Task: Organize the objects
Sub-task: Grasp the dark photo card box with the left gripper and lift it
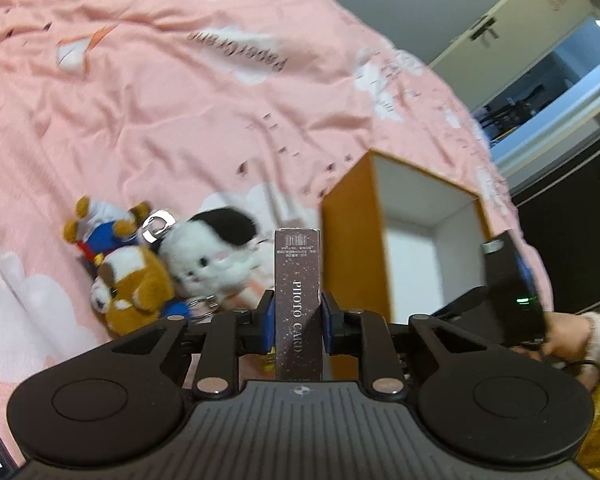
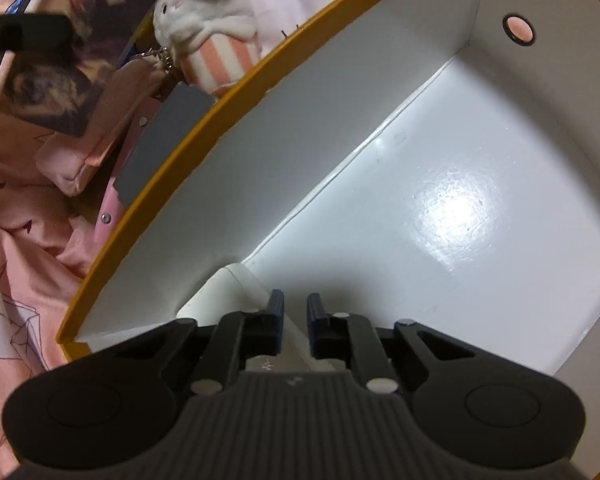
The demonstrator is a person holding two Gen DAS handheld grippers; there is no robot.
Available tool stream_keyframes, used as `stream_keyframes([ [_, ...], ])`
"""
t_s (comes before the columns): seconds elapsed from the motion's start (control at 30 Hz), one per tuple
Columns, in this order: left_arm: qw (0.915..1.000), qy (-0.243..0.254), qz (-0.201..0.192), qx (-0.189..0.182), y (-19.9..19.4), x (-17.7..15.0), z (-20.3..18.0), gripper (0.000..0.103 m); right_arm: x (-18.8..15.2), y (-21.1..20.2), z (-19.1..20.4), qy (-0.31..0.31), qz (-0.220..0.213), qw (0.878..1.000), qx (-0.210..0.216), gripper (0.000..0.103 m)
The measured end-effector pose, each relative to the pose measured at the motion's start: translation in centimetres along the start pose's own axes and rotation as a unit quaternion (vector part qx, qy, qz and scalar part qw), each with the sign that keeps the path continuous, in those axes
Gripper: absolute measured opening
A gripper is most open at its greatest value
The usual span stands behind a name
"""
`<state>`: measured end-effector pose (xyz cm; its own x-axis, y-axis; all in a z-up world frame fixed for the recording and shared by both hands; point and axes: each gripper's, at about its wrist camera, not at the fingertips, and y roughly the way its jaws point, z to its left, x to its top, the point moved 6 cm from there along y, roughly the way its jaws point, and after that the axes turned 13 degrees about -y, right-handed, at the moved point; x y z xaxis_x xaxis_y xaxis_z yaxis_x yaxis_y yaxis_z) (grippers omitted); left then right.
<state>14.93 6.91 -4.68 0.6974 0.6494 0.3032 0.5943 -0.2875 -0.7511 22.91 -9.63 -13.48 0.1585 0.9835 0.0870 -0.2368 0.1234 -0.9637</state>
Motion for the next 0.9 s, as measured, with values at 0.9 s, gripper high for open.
stream_keyframes([
  [0.9,0.9776,0.168,0.048,0.117,11.8,-6.3,-10.9,0.025,-3.5,-2.3,-0.9,0.084,-0.187,0.965,-0.164,0.019],
])
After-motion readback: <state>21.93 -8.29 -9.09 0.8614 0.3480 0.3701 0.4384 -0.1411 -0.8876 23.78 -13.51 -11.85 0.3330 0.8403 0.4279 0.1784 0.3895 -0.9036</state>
